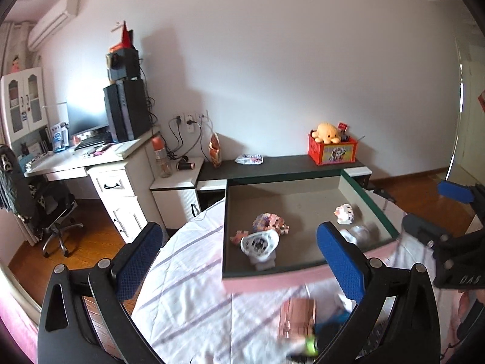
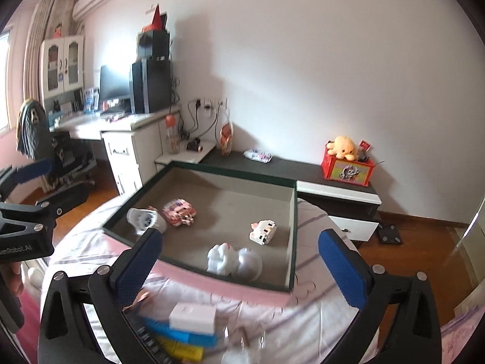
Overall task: Organize rigid objects
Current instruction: 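Withdraw both tools from the box back toward the remaining items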
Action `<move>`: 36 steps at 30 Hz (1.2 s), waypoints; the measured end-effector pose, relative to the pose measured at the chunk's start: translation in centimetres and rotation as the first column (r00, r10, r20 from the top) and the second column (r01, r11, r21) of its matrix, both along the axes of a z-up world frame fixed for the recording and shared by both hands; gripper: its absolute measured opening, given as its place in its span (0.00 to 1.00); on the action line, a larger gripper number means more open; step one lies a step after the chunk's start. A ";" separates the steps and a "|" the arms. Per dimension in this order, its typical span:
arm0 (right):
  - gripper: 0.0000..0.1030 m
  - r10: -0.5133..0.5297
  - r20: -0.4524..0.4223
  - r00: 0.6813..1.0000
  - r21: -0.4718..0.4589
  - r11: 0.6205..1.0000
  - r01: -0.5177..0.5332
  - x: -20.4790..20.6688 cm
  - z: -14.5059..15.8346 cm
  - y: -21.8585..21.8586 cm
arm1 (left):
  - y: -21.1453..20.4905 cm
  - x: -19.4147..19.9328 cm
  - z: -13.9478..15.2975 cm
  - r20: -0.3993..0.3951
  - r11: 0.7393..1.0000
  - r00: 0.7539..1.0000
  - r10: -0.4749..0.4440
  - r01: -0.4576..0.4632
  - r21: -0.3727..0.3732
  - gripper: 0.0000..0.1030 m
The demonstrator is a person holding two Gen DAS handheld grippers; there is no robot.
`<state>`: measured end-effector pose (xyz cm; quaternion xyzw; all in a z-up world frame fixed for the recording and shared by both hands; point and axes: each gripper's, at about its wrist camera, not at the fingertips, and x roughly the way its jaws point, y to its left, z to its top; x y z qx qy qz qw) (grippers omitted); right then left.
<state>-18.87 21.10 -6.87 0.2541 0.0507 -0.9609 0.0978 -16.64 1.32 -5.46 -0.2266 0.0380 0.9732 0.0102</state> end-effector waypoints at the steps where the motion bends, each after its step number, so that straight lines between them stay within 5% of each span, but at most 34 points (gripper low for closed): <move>1: 1.00 -0.010 -0.014 1.000 -0.005 1.000 0.010 1.0 0.4 0.1 | -0.2 1.1 0.2 -0.007 1.000 1.000 0.003 -0.003 0.007 1.00; 17: 1.00 -0.095 -0.125 0.988 -0.067 0.994 0.087 15.1 3.3 0.3 | -1.6 15.6 2.6 -0.135 0.999 0.991 0.009 -0.004 0.034 1.00; 36: 1.00 -0.097 -0.167 0.981 -0.048 0.995 0.090 19.9 4.1 -0.2 | -1.1 18.9 2.8 -0.155 1.000 0.988 0.001 0.001 0.010 1.00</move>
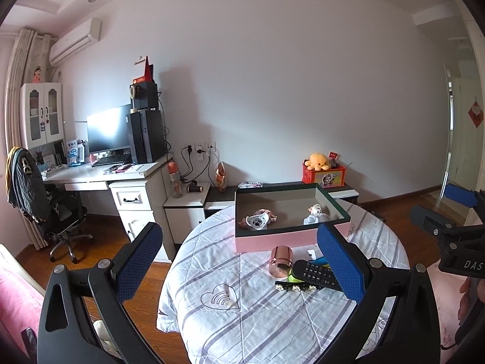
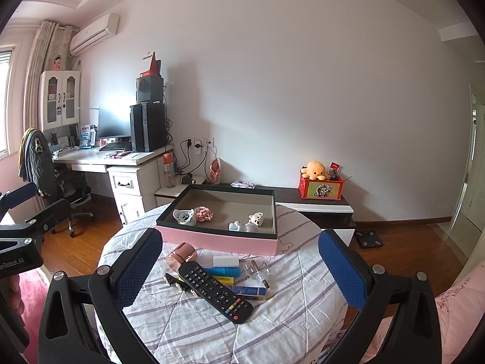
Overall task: Organize rigid objects
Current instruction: 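Withdraw both tools from the box back toward the remaining items, then grasp the rose-gold cup with the left tool while the right tool approaches the glass bottle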
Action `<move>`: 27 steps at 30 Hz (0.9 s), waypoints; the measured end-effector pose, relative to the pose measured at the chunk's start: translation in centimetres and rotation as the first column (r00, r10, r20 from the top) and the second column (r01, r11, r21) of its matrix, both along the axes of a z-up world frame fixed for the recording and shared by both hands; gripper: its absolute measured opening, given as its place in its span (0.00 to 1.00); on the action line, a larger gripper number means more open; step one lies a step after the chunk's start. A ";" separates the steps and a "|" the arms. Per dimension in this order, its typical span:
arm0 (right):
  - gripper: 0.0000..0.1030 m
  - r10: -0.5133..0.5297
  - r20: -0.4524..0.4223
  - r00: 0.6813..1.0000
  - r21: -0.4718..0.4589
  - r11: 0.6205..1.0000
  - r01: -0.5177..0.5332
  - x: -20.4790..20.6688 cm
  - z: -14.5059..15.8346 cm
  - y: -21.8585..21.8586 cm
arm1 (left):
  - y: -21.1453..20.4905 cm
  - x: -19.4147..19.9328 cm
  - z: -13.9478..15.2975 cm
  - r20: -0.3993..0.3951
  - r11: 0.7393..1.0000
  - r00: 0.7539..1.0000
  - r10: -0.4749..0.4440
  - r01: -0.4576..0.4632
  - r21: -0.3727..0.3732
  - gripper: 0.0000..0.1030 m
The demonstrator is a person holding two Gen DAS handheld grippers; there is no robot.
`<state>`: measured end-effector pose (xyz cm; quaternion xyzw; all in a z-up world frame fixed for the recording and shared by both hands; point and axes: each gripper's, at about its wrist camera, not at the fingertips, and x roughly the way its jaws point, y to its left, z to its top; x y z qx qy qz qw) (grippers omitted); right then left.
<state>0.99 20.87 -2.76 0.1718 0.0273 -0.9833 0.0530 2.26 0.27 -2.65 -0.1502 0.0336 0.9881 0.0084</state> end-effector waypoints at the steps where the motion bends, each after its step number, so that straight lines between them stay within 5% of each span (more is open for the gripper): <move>1: 1.00 0.000 0.002 1.000 0.001 1.000 0.000 0.0 -0.1 0.0 | 0.1 -0.1 -0.1 0.002 1.000 1.000 -0.001 0.001 -0.001 1.00; 14: 1.00 -0.005 0.063 0.998 -0.007 1.000 0.006 -1.7 -2.0 0.9 | 0.4 -3.1 -2.8 0.095 1.000 0.995 -0.007 0.008 -0.014 1.00; 27: 1.00 -0.024 0.201 0.979 -0.018 0.999 0.029 -5.8 -7.2 2.2 | -0.4 -7.3 -7.4 0.240 1.000 0.971 0.012 -0.006 -0.025 1.00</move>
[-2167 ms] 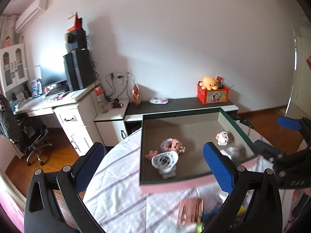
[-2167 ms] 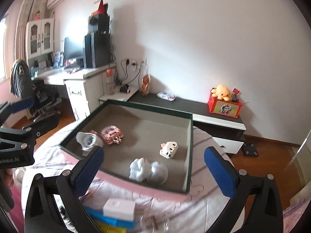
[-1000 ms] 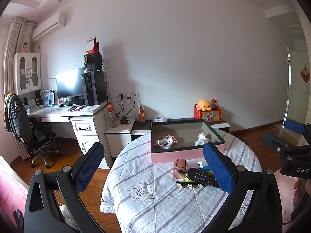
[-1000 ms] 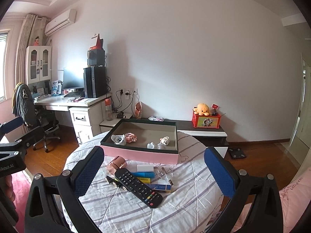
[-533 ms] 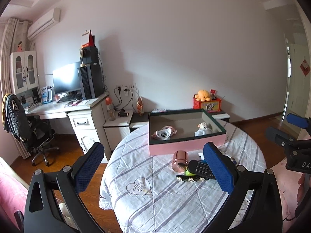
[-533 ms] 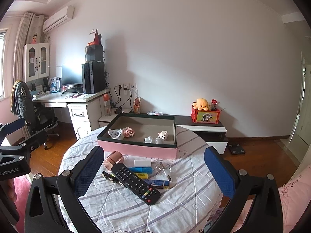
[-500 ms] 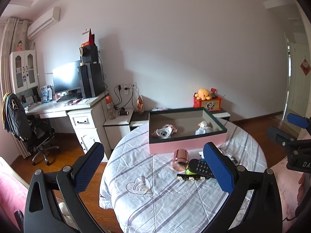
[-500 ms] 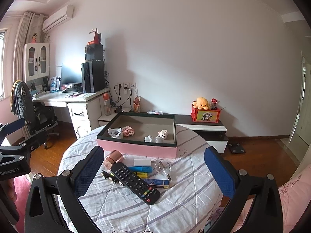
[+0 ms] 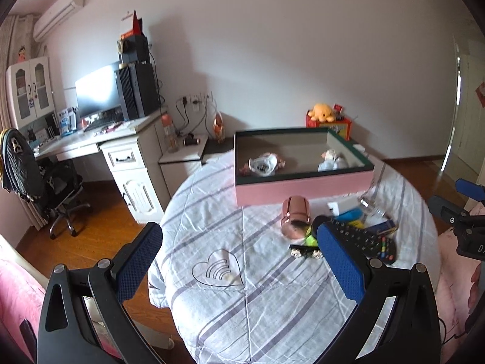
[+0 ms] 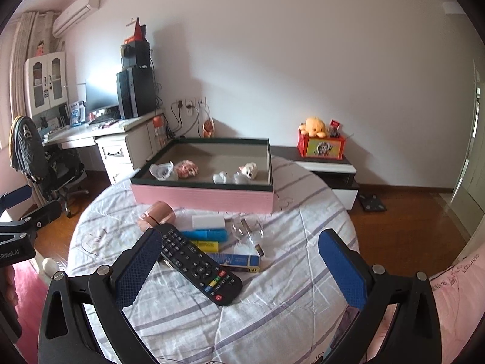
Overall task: Organize rigid objects
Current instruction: 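Grasp the rose-gold cup with the left tool while the right tool approaches the glass bottle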
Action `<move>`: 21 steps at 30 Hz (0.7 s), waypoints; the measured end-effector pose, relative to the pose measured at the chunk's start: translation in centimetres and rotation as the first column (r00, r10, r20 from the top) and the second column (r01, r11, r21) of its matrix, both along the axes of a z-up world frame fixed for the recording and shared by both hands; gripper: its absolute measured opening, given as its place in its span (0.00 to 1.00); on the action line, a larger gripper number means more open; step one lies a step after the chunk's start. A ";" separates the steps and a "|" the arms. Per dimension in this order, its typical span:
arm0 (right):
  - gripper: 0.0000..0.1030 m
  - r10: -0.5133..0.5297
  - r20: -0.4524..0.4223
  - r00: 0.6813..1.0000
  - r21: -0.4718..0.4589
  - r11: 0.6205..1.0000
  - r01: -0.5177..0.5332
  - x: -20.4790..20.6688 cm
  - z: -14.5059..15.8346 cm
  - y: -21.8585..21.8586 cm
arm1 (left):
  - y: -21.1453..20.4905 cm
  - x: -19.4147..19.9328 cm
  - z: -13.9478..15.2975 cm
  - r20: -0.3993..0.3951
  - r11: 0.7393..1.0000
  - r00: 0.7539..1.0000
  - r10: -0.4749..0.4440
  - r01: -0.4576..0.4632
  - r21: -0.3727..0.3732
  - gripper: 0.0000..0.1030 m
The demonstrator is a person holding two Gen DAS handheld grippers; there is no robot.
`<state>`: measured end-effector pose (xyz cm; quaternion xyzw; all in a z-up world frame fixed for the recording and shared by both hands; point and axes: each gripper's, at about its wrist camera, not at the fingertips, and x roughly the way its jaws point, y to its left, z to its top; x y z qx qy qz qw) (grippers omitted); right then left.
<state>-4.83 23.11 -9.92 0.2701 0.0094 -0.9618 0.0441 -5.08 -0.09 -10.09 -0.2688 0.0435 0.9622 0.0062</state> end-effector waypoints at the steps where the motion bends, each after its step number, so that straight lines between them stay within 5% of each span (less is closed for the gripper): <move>1: 1.00 -0.003 0.012 1.000 -0.001 1.000 0.003 -0.3 -0.5 0.1 | 0.1 -0.4 -0.4 0.013 1.000 1.000 -0.001 0.001 -0.003 1.00; 12: 1.00 -0.021 0.130 0.991 -0.010 1.000 0.023 -3.6 -5.0 1.9 | 2.6 -6.7 -5.6 0.163 0.998 0.985 -0.054 0.060 -0.029 1.00; 21: 1.00 -0.041 0.162 0.986 -0.019 0.999 0.045 -5.7 -6.3 3.4 | 4.3 -11.8 -7.0 0.212 0.995 0.974 -0.079 0.088 -0.035 1.00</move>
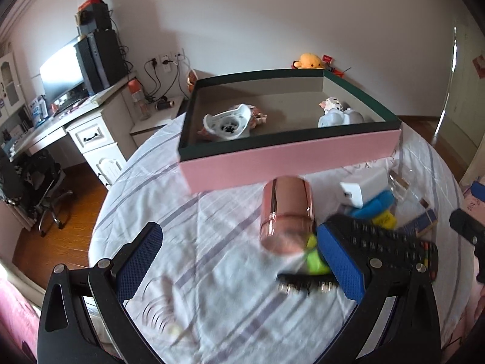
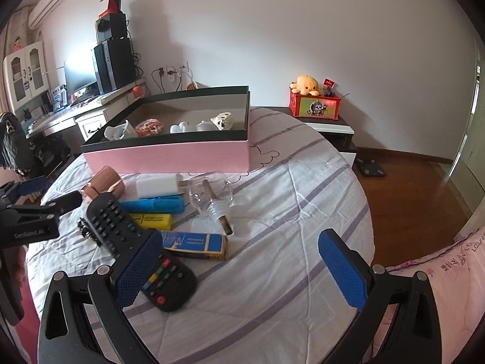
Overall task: Organize rigid objects
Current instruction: 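Grasp the rose-gold cup with the left tool while the right tool approaches the glass bottle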
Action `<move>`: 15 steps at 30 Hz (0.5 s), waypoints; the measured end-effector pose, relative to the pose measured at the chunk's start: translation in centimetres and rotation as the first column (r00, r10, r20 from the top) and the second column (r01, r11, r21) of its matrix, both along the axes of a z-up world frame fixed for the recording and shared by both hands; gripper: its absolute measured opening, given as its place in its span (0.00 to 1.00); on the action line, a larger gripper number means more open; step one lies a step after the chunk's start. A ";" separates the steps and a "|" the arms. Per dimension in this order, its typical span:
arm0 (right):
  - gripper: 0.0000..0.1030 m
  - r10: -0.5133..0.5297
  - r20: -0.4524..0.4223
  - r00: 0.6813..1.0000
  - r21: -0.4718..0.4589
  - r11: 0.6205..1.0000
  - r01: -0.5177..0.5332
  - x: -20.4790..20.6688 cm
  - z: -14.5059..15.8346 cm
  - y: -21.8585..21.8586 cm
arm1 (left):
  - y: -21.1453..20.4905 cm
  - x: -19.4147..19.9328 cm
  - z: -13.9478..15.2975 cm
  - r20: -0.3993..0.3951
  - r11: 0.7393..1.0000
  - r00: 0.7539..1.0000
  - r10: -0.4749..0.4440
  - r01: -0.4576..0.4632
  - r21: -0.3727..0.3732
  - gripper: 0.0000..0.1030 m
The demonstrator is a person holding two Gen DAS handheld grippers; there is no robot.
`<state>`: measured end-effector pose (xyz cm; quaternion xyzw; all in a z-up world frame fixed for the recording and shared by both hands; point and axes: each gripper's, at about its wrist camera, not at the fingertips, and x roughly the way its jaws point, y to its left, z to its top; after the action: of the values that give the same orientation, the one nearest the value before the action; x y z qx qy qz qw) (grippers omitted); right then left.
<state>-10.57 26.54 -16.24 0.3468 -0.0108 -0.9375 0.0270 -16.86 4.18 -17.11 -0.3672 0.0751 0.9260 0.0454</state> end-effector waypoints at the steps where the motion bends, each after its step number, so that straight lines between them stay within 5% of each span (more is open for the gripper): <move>1: 1.00 0.003 0.002 1.000 0.000 1.000 -0.003 -0.3 -0.1 0.0 | 0.2 -0.6 -0.1 0.004 1.000 1.000 -0.005 0.005 0.000 1.00; 9: 1.00 0.015 0.022 1.000 -0.001 1.000 -0.015 -2.1 -0.9 0.0 | 0.9 -3.7 -1.7 0.043 1.000 0.999 -0.028 0.028 0.007 0.99; 13: 1.00 0.030 0.040 0.999 0.008 1.000 -0.030 -3.3 -1.5 -0.2 | 0.9 -4.3 -2.8 0.077 0.998 0.996 -0.054 0.051 0.034 0.59; 15: 1.00 0.049 0.049 0.998 0.013 0.999 -0.050 -3.9 -1.8 -0.4 | 0.6 -4.3 -3.1 0.100 0.996 0.993 -0.068 0.063 0.057 0.55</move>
<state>-14.44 26.10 -17.99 0.3697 0.0037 -0.9279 0.0474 -21.16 4.74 -20.18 -0.4098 0.0599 0.9058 0.0892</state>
